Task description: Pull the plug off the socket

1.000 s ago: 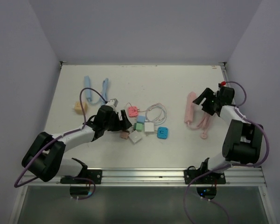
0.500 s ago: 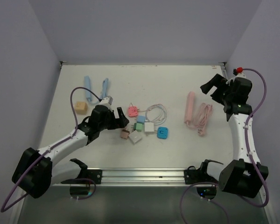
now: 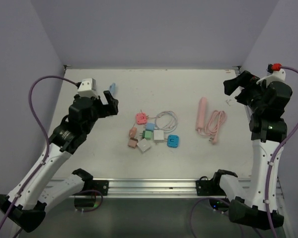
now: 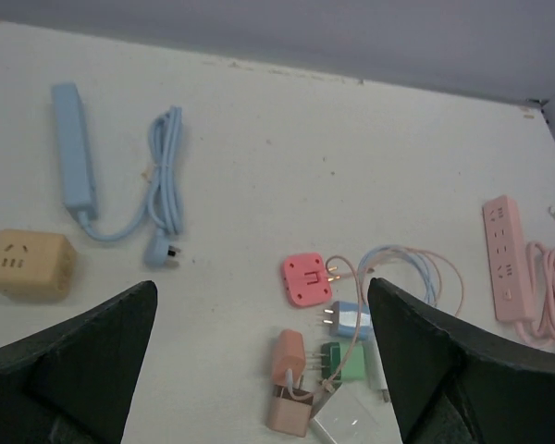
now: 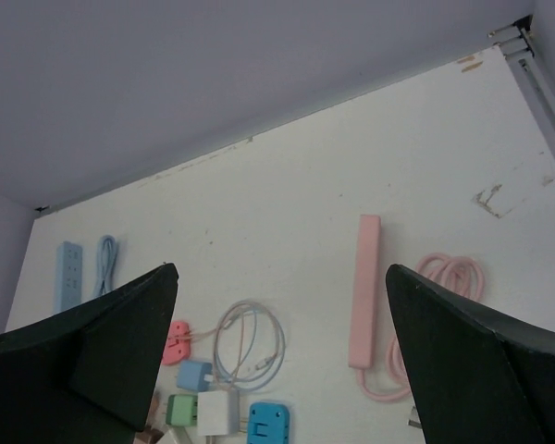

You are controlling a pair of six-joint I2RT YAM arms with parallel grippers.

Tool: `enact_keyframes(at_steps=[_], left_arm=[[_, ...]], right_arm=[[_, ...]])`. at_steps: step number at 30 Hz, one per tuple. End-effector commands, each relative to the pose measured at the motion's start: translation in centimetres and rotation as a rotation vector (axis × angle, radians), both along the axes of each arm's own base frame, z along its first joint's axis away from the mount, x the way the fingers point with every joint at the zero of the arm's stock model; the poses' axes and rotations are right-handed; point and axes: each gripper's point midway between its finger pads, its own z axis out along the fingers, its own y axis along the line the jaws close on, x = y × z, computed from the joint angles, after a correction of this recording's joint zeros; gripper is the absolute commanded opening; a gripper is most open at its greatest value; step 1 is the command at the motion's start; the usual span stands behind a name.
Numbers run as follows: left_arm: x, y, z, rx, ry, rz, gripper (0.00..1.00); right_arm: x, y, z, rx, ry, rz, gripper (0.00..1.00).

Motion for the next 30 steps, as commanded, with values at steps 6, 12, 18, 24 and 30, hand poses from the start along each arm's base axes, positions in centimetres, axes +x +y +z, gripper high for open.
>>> enact_keyframes(at_steps=[6, 12, 18, 24, 30], left_arm=[[-4.7, 8.3, 11.9, 0.109, -0.221, 0.222, 1.00], [-9.1, 12.3, 17.5, 0.068, -0.356, 0.321, 1.00], [-12.2, 15.4, 19.3, 0.045, -0.423, 0.414, 1.00], [-13.8, 16.9, 19.7, 0.008, -0.463, 0.460, 1.00], [-14.7, 18.2, 19.2, 0.006, -0.472, 0.512, 1.00]], right_arm=[[-6.5, 1.1, 7.3, -0.163, -0.127, 0.019, 0.99], [-9.8, 1.2, 9.2, -0.230, -0.172, -0.020, 0.99], [-12.8, 0.6, 10.4, -0.290, -0.236, -0.067, 0.99], [-14.7, 0.2, 10.9, -0.321, -0.320, -0.095, 0.99], [-15.3, 0.3, 10.3, -0.318, -0.340, -0.095, 0.99]])
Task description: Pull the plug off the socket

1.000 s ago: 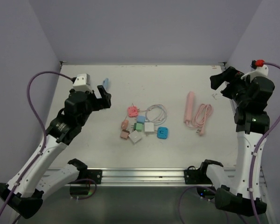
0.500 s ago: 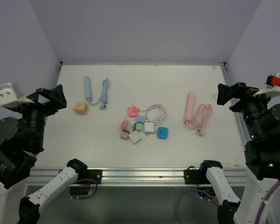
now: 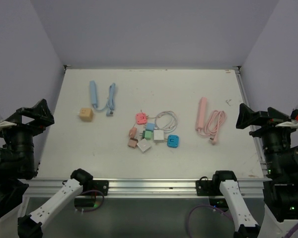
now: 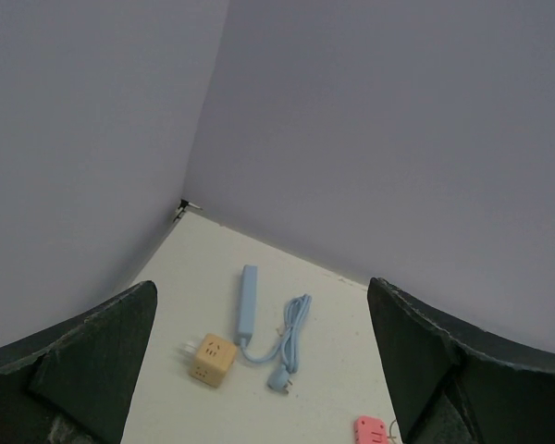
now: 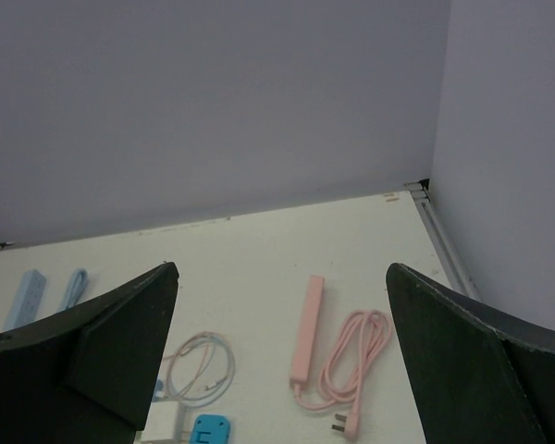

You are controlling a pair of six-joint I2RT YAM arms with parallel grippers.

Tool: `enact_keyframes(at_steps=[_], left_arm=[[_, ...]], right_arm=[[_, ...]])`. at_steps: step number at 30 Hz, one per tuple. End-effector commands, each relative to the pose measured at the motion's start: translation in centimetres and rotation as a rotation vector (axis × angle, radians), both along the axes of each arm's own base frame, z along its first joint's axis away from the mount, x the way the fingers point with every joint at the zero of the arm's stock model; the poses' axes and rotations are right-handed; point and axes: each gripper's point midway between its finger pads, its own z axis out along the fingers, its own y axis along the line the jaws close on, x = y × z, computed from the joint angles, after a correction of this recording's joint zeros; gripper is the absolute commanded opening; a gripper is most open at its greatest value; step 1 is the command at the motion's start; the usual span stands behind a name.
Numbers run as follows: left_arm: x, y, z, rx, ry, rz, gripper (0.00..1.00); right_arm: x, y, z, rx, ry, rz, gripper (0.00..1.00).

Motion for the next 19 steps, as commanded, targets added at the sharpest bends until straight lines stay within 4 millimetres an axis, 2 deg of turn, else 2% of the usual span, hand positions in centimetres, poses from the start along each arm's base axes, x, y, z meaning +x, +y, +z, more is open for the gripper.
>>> enact_keyframes(at_steps=[1, 9, 19], left_arm=[[-0.5, 1.3, -0.5, 0.010, 0.007, 0.068, 1.00], [-1.0, 1.9, -0.9, 0.005, -0.006, 0.091, 0.99], [0.1, 1.2, -2.0, 0.023, 0.023, 0.083, 1.00]], right_arm=[[0.9, -0.5, -0.4, -0.019, -0.004, -0.023, 0.99], [2.0, 0.6, -0.7, -0.021, 0.007, 0.042, 0.99], [3.2, 0.8, -1.8, -0.031, 0.028, 0.052, 0.99]])
